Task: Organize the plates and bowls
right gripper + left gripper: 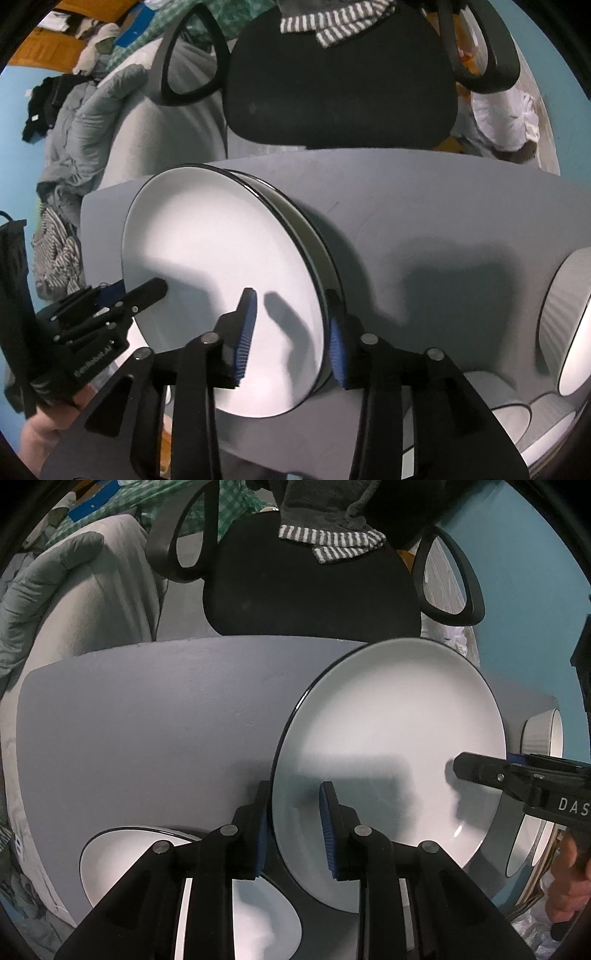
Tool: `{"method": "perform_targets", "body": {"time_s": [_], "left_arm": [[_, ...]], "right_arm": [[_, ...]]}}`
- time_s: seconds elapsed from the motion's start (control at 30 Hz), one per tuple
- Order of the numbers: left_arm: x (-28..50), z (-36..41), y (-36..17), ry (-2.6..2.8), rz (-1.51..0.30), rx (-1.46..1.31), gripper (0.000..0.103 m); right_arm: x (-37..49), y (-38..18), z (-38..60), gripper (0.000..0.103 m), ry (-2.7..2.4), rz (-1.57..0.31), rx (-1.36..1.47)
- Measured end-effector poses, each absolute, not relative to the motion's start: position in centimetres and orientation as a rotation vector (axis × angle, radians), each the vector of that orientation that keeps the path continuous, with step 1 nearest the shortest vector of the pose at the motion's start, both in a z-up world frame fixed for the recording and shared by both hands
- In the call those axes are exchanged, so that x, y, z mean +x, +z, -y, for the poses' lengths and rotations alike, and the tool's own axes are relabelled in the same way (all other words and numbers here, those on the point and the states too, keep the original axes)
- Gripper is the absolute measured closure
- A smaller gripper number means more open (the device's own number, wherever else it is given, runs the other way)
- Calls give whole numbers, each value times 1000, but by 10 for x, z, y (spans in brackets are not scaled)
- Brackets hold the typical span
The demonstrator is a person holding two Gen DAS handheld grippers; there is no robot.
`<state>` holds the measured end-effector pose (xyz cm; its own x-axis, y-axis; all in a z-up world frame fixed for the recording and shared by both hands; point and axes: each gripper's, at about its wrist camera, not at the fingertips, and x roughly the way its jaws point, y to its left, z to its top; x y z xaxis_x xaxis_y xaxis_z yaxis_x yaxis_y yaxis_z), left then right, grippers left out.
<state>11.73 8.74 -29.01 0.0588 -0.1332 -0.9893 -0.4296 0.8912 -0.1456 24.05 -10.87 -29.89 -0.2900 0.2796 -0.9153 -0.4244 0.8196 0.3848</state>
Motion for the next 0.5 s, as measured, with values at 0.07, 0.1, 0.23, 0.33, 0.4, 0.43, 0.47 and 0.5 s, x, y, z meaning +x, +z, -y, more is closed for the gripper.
{"method": "perform_targets", "body": {"time_s": [0.07, 0.1, 0.23, 0.33, 0.4, 0.43, 0.47, 0.5], "left_arm": [[117, -89, -290, 240, -1513, -463, 78], [116, -89, -289, 241, -1511, -464, 77], [114, -92, -287, 251, -1508, -467, 77], [112, -94, -285, 255, -1505, -504, 77], [110, -94, -283, 259, -1498, -521, 77], [109, -94, -282, 262, -1494, -522, 76], [108, -93, -281, 264, -1492, -521, 74], [107, -92, -281, 266, -1490, -520, 70]], "right_arm": [[241, -300, 107, 59, 671, -1766, -117], [241, -300, 107, 58, 662, -1780, -121], [241, -298, 103, 58, 635, -1802, -166], [240, -296, 102, 58, 619, -1809, -181], [240, -296, 100, 57, 604, -1816, -194], [240, -296, 99, 57, 598, -1818, -201], [239, -295, 98, 55, 593, -1819, -208], [238, -295, 97, 54, 589, -1819, -215]]}}
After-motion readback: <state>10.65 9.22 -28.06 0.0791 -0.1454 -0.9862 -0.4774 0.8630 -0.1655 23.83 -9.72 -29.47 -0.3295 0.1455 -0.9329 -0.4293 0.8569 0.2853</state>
